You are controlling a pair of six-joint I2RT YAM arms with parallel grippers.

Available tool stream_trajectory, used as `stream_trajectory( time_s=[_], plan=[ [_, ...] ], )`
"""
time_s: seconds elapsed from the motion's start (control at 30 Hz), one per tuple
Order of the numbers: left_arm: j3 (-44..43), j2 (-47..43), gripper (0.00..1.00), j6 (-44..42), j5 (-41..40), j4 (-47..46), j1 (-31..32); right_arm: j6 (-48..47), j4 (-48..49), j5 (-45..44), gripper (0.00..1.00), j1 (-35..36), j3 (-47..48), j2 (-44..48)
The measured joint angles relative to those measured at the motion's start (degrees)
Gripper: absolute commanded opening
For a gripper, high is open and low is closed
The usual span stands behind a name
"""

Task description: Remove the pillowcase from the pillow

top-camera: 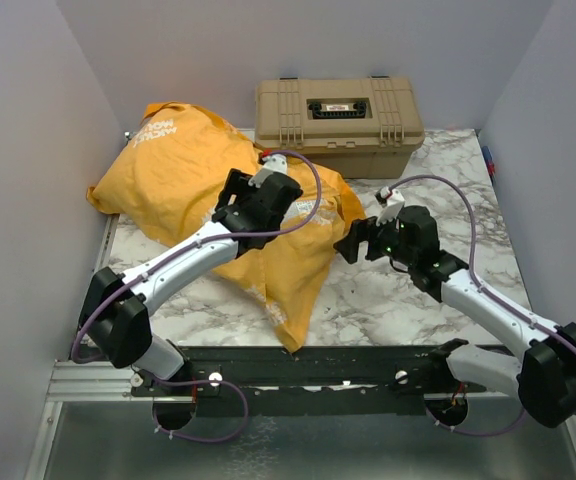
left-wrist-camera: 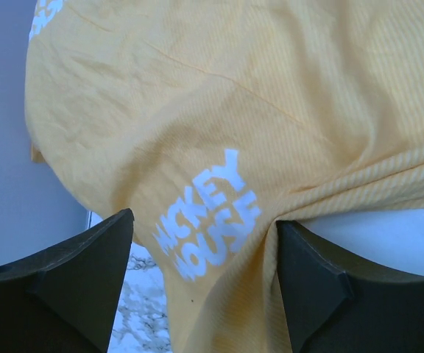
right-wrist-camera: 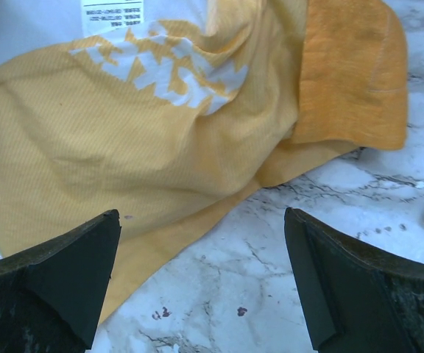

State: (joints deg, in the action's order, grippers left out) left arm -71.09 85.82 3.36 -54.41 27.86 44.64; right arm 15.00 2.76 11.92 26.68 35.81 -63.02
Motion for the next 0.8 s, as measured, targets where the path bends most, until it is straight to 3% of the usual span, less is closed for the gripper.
stream_trajectory(
  time_s=[0.17,0.4,0.8],
  plan=[
    [0.1,-1.0,0.7,0.3,5.0,-1.7,-6.2,0.6,2.4,4.2,0.98,0.8,2.0,-3.2],
    [4.3,-3.0,0.69,3.4,18.9,-5.2,-13.6,1.1,4.4,4.2,0.98,6.0,10.6,-10.1],
    [6.3,-3.0,0.68,5.3,29.7,-7.6,-14.5,4.7,3.1,-11.1,0.98,14.2,23.1,-22.3]
  ],
)
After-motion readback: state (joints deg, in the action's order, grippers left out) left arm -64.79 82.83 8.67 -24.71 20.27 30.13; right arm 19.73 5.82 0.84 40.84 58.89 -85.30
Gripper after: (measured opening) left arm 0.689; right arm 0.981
